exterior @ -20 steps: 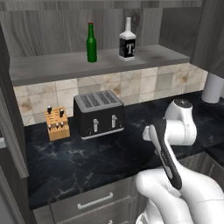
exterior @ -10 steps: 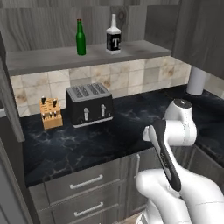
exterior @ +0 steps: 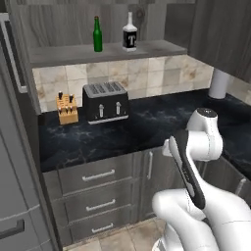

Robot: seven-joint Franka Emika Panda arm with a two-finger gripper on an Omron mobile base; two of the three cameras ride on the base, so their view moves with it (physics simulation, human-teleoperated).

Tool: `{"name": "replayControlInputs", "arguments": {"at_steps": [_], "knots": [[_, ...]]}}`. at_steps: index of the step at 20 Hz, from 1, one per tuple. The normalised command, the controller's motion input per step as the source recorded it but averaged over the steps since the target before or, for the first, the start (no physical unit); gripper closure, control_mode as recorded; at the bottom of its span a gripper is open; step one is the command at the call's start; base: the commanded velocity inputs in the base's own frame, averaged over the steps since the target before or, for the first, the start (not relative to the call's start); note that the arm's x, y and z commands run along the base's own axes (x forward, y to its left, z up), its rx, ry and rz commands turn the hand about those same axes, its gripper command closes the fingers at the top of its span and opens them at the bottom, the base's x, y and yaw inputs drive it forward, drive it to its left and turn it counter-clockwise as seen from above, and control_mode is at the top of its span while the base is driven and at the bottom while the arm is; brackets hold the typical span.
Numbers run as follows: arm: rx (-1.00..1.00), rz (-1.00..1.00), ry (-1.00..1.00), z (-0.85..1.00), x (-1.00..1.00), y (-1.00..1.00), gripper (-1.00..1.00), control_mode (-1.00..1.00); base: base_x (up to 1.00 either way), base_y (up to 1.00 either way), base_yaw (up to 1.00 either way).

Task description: Sort all alcoholic drinks to one cabinet, and non-alcoholic drinks to the other.

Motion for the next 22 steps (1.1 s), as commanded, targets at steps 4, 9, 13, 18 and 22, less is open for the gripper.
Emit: {"name": "replayControlInputs", "arguments": {"at_steps": [4,9,13,18,22], "knots": [[0.0,0.0,0.0,0.0,0.0,0.0,1.0,1.0,-0.36,0.58,0.43],[0.0,0.0,0.0,0.0,0.0,0.0,1.0,1.0,-0.17,0.59,0.47],[0.0,0.0,0.0,0.0,0.0,0.0,1.0,1.0,-0.4,0.53,0.45],[0.0,0.0,0.0,0.0,0.0,0.0,1.0,1.0,-0.7,0.46,0.34],[0.0,0.0,0.0,0.0,0.0,0.0,1.0,1.0,-0.64,0.46,0.32]]}}
